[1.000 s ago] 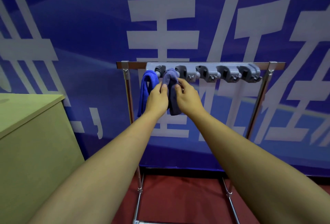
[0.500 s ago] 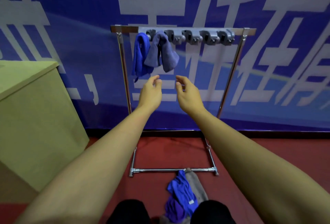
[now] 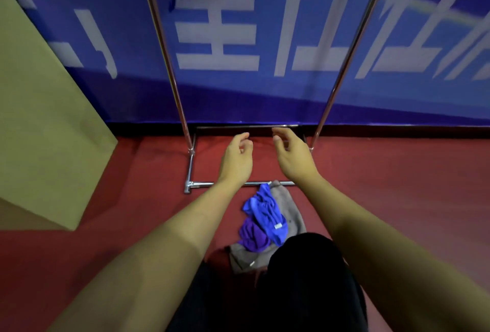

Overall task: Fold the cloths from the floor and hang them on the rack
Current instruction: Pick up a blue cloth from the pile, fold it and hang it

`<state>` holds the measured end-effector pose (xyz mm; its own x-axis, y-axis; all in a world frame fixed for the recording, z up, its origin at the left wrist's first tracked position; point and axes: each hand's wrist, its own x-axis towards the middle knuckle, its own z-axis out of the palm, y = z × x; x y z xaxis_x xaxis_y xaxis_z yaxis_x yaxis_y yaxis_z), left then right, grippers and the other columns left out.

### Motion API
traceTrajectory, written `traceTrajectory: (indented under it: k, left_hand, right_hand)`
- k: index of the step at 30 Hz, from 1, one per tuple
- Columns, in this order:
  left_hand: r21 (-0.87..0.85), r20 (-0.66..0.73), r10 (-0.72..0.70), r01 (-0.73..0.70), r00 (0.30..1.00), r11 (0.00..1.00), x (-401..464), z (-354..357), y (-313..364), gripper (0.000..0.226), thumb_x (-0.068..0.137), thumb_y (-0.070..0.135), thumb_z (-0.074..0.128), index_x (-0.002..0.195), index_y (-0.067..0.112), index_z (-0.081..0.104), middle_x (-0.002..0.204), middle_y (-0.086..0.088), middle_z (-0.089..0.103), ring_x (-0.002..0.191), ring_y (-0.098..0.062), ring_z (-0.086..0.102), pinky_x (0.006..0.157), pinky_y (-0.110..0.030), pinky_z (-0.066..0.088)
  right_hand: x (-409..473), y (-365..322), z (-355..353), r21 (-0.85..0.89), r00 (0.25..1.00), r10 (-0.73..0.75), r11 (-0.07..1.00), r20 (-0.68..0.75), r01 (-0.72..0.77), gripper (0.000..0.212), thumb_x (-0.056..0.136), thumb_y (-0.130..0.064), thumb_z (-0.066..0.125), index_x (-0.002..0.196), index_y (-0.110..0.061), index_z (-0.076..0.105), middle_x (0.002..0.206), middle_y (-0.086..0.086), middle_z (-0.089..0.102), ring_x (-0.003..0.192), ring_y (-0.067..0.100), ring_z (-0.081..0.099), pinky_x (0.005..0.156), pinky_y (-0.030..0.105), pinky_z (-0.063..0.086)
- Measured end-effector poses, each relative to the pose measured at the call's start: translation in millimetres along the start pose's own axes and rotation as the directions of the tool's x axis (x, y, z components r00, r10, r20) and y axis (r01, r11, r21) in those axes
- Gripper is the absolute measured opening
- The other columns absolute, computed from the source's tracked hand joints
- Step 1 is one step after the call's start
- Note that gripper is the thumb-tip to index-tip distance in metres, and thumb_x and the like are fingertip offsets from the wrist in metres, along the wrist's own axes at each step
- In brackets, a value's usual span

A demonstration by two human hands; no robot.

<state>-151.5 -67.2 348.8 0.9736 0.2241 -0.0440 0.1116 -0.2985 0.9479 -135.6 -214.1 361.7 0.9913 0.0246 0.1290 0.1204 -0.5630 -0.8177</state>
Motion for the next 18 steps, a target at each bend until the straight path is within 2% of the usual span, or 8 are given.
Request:
traceTrajectory:
  k: [3, 7, 10, 12, 15, 18]
  left_hand:
    - [0.026, 0.021, -0.085, 0.084, 0.996, 0.996, 8, 21, -47, 0.033, 0.102, 0.016, 0.05, 0.134, 0.011, 0.059, 0.111, -0.005, 0.066, 0.103, -0.016, 0.06, 0.084, -0.015, 0.037]
    - [0.042, 0.036, -0.174, 0.173, 0.984, 0.984, 29, 49, -100, 0.032, 0.102, 0.014, 0.052, 0.133, 0.009, 0.059, 0.118, -0.009, 0.068, 0.105, -0.018, 0.061, 0.085, -0.015, 0.038]
    - [0.062, 0.055, -0.229, 0.226, 0.972, 0.972, 49, 72, -135, 0.032, 0.102, 0.014, 0.051, 0.133, 0.009, 0.059, 0.116, -0.006, 0.065, 0.102, -0.014, 0.059, 0.082, -0.011, 0.036]
    - [0.087, 0.062, -0.249, 0.243, 0.967, 0.966, 63, 88, -157, 0.031, 0.102, 0.015, 0.051, 0.132, 0.009, 0.059, 0.115, -0.005, 0.064, 0.102, -0.015, 0.058, 0.081, -0.011, 0.035]
    - [0.12, 0.084, -0.296, 0.285, 0.951, 0.951, 81, 111, -194, 0.032, 0.102, 0.017, 0.051, 0.132, 0.009, 0.059, 0.121, -0.01, 0.067, 0.105, -0.017, 0.06, 0.087, -0.016, 0.038]
    - [0.165, 0.105, -0.375, 0.355, 0.921, 0.92, 90, 134, -233, 0.032, 0.101, 0.018, 0.051, 0.132, 0.012, 0.059, 0.124, -0.01, 0.068, 0.114, -0.023, 0.062, 0.099, -0.029, 0.045]
  right_hand:
    - [1, 49, 21, -0.012, 0.994, 0.091, 0.996, 0.063, -0.09, 0.028, 0.101, -0.027, 0.05, 0.125, -0.018, 0.062, 0.116, 0.002, 0.071, 0.104, 0.018, 0.066, 0.096, 0.038, 0.051]
    - [7, 105, 48, -0.053, 0.971, 0.175, 0.984, 0.164, -0.168, 0.031, 0.102, -0.025, 0.048, 0.129, -0.015, 0.06, 0.122, 0.004, 0.069, 0.109, 0.019, 0.064, 0.095, 0.027, 0.047]
    - [15, 143, 72, -0.055, 0.947, 0.236, 0.972, 0.217, -0.229, 0.031, 0.102, -0.025, 0.049, 0.128, -0.014, 0.06, 0.12, 0.005, 0.069, 0.106, 0.019, 0.065, 0.097, 0.033, 0.049]
    - [21, 169, 87, -0.089, 0.928, 0.287, 0.958, 0.237, -0.273, 0.031, 0.101, -0.029, 0.048, 0.128, -0.017, 0.06, 0.116, 0.004, 0.07, 0.101, 0.017, 0.065, 0.094, 0.032, 0.05]
    - [29, 211, 109, -0.141, 0.925, 0.306, 0.95, 0.226, -0.28, 0.028, 0.1, -0.031, 0.049, 0.12, -0.018, 0.063, 0.113, 0.005, 0.07, 0.1, 0.021, 0.068, 0.09, 0.033, 0.051]
    - [33, 249, 129, -0.17, 0.899, 0.357, 0.932, 0.255, -0.321, 0.026, 0.1, -0.025, 0.048, 0.118, -0.013, 0.063, 0.112, 0.006, 0.069, 0.098, 0.026, 0.068, 0.089, 0.038, 0.051]
